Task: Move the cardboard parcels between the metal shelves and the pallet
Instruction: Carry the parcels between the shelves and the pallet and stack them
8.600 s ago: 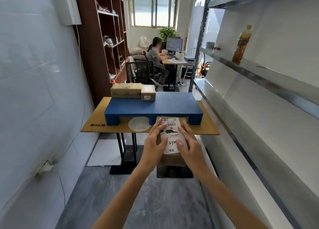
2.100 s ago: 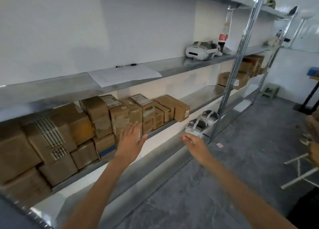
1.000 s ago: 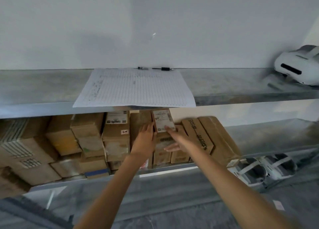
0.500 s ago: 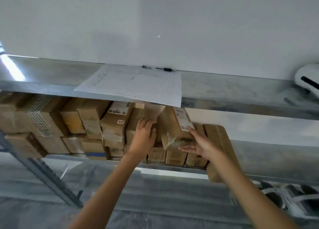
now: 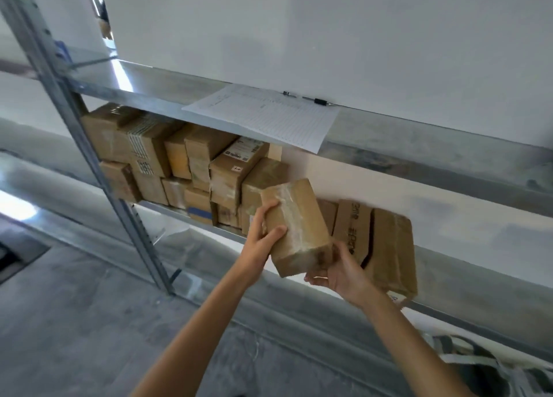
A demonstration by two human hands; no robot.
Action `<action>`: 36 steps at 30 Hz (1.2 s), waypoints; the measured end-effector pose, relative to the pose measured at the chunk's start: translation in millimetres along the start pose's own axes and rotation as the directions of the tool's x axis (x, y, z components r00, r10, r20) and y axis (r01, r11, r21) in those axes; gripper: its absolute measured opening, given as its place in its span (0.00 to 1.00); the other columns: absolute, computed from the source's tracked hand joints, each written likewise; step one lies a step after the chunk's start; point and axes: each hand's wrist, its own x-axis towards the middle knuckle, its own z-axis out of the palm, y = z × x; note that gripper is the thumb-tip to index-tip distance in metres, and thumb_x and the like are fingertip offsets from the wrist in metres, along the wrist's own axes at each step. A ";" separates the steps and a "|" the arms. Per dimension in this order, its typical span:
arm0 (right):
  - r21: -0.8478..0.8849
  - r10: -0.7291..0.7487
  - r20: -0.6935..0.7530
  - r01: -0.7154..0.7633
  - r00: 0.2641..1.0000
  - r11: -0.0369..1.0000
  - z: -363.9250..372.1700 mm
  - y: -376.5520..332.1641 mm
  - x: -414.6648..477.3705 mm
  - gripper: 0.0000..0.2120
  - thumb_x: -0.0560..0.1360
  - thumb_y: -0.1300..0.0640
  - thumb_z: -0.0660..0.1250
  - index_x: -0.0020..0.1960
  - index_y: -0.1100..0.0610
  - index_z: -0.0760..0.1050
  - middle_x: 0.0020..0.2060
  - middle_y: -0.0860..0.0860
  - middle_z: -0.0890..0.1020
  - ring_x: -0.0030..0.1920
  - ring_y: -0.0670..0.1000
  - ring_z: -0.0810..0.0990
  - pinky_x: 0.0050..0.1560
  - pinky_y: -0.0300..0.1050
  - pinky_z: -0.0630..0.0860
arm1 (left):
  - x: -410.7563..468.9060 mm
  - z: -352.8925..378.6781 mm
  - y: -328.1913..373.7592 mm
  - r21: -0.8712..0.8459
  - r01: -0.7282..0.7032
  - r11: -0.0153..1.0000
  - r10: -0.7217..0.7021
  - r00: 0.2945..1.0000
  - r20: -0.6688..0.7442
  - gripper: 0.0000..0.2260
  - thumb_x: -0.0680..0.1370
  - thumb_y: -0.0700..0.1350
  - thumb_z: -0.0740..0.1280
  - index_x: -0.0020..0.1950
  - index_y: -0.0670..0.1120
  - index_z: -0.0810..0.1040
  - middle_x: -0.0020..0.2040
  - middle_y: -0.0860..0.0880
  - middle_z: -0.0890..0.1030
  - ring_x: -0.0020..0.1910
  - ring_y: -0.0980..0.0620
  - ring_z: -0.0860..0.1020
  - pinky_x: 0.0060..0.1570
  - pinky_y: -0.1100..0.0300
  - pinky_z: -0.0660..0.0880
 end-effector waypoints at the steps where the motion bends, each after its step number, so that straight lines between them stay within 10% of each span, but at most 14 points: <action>1: -0.065 0.014 0.030 -0.012 0.999 0.998 7.1 2.3 0.5 0.27 0.78 0.41 0.53 0.65 0.60 0.69 0.49 0.62 0.81 0.41 0.62 0.82 0.39 0.50 0.80 | -7.8 -4.8 1.1 -0.042 0.006 0.999 -0.007 1.000 -0.030 0.24 0.73 0.44 0.67 0.69 0.53 0.68 0.66 0.47 0.68 0.61 0.44 0.73 0.57 0.49 0.77; 6: -0.521 -0.263 -0.062 0.193 0.963 0.831 69.6 -1.8 10.6 0.20 0.82 0.49 0.52 0.73 0.48 0.61 0.69 0.49 0.70 0.65 0.48 0.69 0.65 0.50 0.68 | -42.5 -34.7 6.8 -0.070 -0.035 0.997 0.015 0.961 -0.275 0.17 0.76 0.40 0.66 0.64 0.50 0.71 0.60 0.47 0.72 0.52 0.48 0.77 0.45 0.57 0.78; 12: -0.611 -0.407 0.315 0.511 0.858 0.605 163.8 6.2 20.3 0.28 0.79 0.53 0.60 0.73 0.34 0.55 0.75 0.36 0.45 0.75 0.40 0.46 0.74 0.50 0.51 | -67.5 -89.5 20.6 0.061 -0.108 0.992 0.123 0.905 -0.408 0.21 0.70 0.43 0.63 0.62 0.56 0.75 0.75 0.60 0.60 0.67 0.53 0.69 0.62 0.50 0.74; 18: -0.508 -0.433 0.523 0.677 0.734 0.533 264.0 33.5 42.8 0.25 0.80 0.63 0.58 0.73 0.46 0.62 0.74 0.33 0.47 0.69 0.27 0.47 0.64 0.23 0.55 | -101.9 -174.6 57.2 0.238 -0.157 0.958 0.258 0.832 -0.491 0.28 0.73 0.42 0.60 0.73 0.57 0.67 0.76 0.67 0.54 0.74 0.62 0.57 0.70 0.59 0.66; 36: -0.275 -0.335 0.818 0.829 0.468 0.488 562.6 141.8 99.7 0.26 0.77 0.57 0.57 0.75 0.51 0.59 0.76 0.40 0.55 0.74 0.39 0.55 0.75 0.48 0.57 | -227.3 -429.6 139.0 0.506 -0.140 0.851 0.481 0.592 -0.646 0.26 0.75 0.40 0.58 0.74 0.51 0.66 0.77 0.65 0.53 0.74 0.64 0.56 0.69 0.67 0.63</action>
